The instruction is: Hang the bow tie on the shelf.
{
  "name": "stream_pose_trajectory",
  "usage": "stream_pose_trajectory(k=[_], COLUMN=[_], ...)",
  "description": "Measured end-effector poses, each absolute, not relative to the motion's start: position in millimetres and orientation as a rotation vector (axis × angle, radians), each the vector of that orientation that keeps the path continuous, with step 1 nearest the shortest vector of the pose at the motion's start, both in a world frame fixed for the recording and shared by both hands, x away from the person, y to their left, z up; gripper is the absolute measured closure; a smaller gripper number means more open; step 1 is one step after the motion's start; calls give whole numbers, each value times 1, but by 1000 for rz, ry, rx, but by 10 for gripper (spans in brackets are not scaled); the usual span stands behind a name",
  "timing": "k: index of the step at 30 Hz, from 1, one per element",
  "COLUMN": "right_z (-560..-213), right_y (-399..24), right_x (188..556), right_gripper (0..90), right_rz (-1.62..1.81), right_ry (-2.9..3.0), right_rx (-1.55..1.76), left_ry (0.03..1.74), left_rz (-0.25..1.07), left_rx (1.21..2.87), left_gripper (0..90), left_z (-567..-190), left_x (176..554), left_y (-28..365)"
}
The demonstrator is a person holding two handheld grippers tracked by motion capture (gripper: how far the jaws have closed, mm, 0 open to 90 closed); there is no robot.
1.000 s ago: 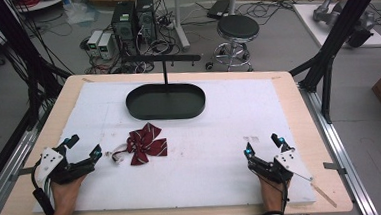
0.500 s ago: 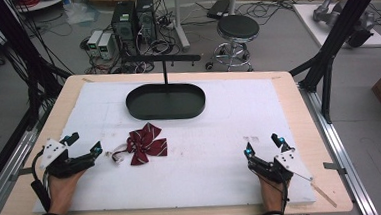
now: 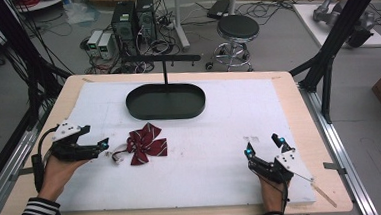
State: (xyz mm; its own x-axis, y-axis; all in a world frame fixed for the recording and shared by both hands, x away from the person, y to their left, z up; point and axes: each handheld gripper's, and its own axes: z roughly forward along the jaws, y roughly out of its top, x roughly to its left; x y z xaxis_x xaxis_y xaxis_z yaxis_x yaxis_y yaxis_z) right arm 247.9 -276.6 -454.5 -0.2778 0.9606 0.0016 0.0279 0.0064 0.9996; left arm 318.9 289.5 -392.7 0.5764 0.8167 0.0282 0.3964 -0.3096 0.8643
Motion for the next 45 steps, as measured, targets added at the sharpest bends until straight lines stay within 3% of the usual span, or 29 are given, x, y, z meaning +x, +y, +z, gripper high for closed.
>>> stream_pose_trajectory(k=[15,21,31,45], right_z=[-455,-455,-455,-455], right_y=[-277,-277,-277,-278], right_x=[247,247,247,247], right_gripper=[105,105,105,105], right_rz=[1404,1403,1405,1405], right_ry=[1427,1427,1427,1425], right_rx=[1080,1078,1081,1078], left_ry=[1021,1041,1117,1175], left_rz=[445,404,319,211], left_rx=[2243,2354,2407,2475], left_gripper=[262,343,447,506], left_z=[-378,-380,-389,-395], left_x=[350,359,368,378], left_y=[265,255,249,237])
